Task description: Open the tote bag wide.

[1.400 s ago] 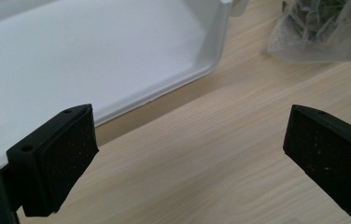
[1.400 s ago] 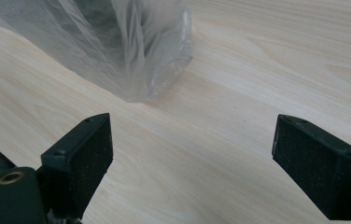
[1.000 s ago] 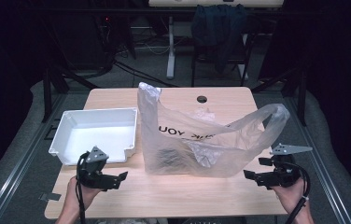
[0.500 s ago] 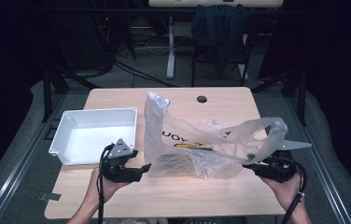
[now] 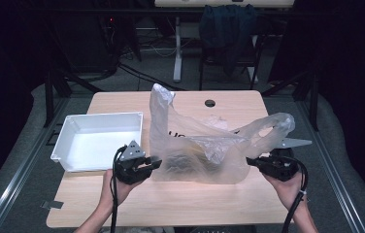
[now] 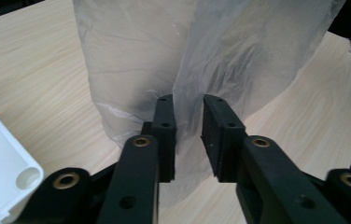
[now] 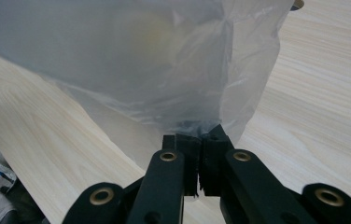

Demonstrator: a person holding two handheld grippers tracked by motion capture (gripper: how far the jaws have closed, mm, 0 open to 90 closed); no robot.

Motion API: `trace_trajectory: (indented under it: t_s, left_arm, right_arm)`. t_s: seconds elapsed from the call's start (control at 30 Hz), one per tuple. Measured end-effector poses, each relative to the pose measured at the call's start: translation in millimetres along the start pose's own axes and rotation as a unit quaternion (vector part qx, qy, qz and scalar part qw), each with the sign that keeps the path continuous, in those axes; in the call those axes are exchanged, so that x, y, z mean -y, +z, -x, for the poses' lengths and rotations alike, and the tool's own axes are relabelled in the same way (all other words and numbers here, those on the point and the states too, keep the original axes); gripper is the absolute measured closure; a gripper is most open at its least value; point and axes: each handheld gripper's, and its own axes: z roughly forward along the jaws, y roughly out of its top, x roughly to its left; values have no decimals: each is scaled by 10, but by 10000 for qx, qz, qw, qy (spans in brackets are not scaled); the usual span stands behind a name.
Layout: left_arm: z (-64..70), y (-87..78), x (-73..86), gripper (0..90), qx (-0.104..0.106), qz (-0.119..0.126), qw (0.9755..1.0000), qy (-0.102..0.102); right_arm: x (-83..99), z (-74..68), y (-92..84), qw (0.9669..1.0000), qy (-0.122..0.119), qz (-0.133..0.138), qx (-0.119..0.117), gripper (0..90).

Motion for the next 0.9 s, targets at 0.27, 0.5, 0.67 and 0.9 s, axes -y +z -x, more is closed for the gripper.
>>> trace_trajectory:
  t_s: [0.27,0.5,0.67,0.9]
  left_arm:
    - [-91,201,-8,900,-28,-193,9998,-33]
    - [-176,319,57,900,-55,-403,9988,-283]
    - [-238,407,143,900,-43,-709,9967,-390]
    - [-291,495,256,900,-1,-1114,9926,-476]
  right_arm:
    - [-85,61,122,9997,-32,-244,-13,893]
    - [-135,167,358,9985,127,-522,-76,894]
    - [-130,213,636,9953,286,-873,-306,894]
    - [-64,246,825,9910,201,-1283,-317,895]
